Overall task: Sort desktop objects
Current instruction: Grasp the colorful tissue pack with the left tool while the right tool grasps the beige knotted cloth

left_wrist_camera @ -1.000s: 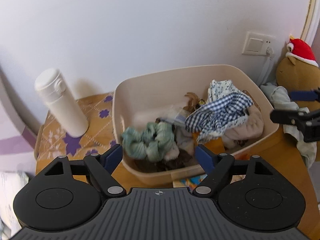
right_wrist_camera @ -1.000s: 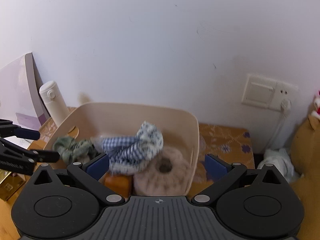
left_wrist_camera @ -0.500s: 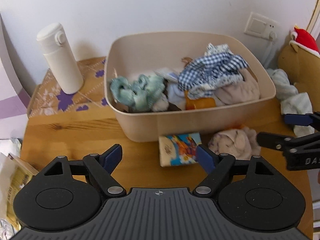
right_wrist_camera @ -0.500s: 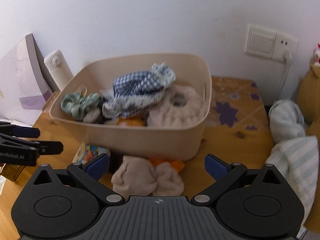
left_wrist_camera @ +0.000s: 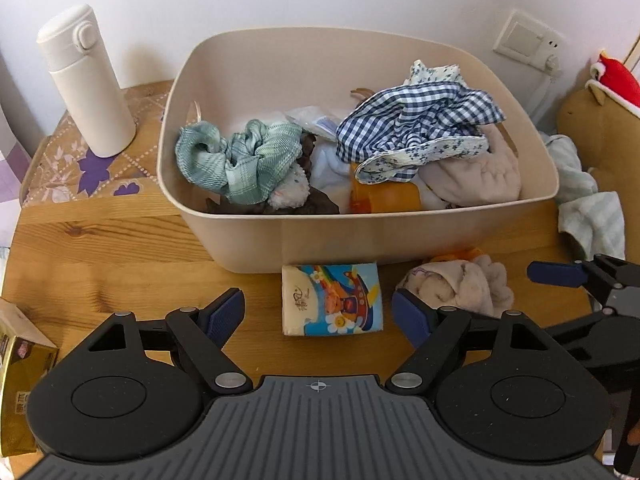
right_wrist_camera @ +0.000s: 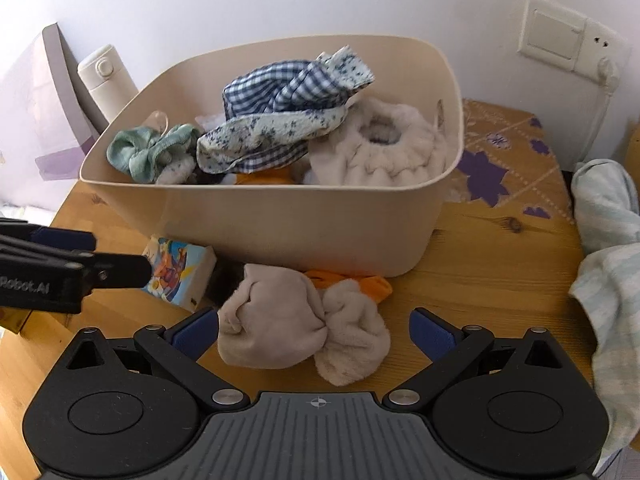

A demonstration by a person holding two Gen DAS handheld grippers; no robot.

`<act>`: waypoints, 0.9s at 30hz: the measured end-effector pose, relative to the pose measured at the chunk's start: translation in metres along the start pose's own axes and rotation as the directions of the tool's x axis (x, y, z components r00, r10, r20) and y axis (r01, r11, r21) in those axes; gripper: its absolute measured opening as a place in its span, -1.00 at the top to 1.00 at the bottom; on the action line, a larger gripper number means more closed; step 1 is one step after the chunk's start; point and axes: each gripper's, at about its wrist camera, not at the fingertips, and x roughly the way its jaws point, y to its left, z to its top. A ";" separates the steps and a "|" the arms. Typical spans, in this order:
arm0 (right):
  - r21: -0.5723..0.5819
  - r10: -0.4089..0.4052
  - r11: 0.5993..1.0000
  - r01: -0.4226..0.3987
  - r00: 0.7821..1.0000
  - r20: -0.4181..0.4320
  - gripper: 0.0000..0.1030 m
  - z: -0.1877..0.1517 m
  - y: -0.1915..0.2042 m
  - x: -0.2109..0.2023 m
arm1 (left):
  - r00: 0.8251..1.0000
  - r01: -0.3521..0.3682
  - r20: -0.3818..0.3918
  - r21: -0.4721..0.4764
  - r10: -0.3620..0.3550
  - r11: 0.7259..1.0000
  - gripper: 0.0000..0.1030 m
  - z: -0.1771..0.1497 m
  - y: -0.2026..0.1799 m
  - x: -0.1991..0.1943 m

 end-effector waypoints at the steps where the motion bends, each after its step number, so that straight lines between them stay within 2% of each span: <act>1: -0.001 0.002 1.000 -0.002 1.000 -0.005 -1.00 0.000 0.000 0.002 | 1.000 -0.002 -0.006 0.000 0.002 1.000 -0.60 0.001 -0.001 0.004; 9: -0.005 0.000 1.000 0.000 0.999 -0.043 -1.00 0.002 0.004 0.026 | 0.997 0.011 -0.076 -0.027 -0.013 1.000 -0.60 0.008 -0.004 0.033; 14: 0.013 0.000 1.000 0.001 0.999 -0.054 -1.00 0.000 0.002 0.035 | 0.994 -0.012 -0.109 -0.006 0.011 1.000 -0.60 0.006 -0.005 0.049; 20: 0.032 -0.002 0.999 0.003 0.998 -0.055 -0.98 -0.003 -0.002 0.039 | 0.993 -0.014 -0.116 -0.005 0.014 1.000 -0.54 0.006 0.001 0.056; 22: 0.034 0.013 0.999 -0.012 0.999 -0.049 -0.80 -0.004 -0.004 0.038 | 0.994 0.014 -0.110 -0.004 -0.014 1.000 -0.32 0.007 0.002 0.055; 25: 0.029 0.023 0.999 -0.022 0.999 -0.044 -0.70 -0.005 -0.004 0.036 | 0.993 0.033 -0.111 0.004 -0.032 0.999 -0.26 0.007 0.002 0.054; 27: 0.025 0.029 0.999 -0.028 0.999 -0.040 -0.54 -0.005 -0.004 0.034 | 0.994 0.035 -0.108 0.019 -0.033 0.999 -0.25 0.004 0.004 0.053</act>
